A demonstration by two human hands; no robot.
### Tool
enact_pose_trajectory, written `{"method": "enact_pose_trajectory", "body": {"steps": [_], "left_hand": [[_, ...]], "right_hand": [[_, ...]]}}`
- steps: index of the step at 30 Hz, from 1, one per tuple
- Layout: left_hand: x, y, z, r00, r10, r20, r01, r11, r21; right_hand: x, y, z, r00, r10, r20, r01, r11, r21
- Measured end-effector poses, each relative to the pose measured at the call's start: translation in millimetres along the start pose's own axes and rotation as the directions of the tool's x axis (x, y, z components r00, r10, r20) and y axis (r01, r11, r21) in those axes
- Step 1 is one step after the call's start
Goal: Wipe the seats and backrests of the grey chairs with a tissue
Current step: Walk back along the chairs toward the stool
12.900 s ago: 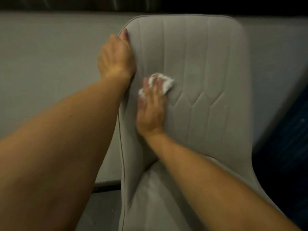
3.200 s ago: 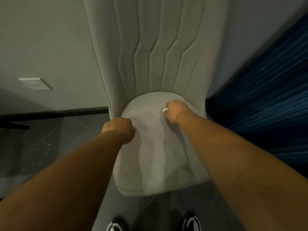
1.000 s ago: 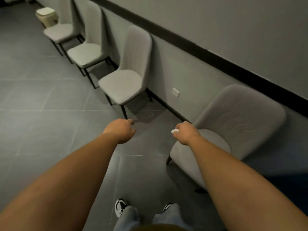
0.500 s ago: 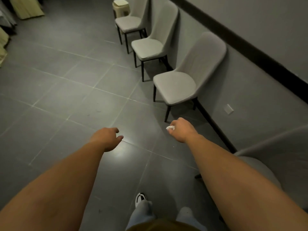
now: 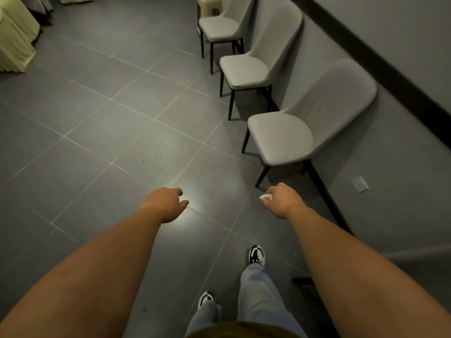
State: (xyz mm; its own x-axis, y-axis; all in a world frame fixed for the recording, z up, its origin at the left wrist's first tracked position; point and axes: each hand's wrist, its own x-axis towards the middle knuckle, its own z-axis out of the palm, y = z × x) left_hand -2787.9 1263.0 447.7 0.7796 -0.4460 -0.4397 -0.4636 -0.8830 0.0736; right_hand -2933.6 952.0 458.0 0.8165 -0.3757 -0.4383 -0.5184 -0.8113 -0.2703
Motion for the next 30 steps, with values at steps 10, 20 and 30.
{"method": "enact_pose_trajectory", "body": {"steps": [10, 20, 30], "left_hand": [[82, 24, -41, 0.984, -0.175, -0.016, 0.175, 0.984, 0.025], [129, 28, -74, 0.970, -0.234, -0.065, 0.227, 0.969, -0.093], [234, -73, -108, 0.952, -0.300, 0.064, 0.305, 0.945, -0.117]], "right_hand": [[136, 7, -62, 0.988, -0.135, 0.072, 0.137, 0.990, -0.023], [250, -49, -90, 0.951, -0.265, 0.157, 0.278, 0.958, -0.070], [354, -142, -112, 0.949, -0.273, 0.159, 0.293, 0.948, -0.123]]}}
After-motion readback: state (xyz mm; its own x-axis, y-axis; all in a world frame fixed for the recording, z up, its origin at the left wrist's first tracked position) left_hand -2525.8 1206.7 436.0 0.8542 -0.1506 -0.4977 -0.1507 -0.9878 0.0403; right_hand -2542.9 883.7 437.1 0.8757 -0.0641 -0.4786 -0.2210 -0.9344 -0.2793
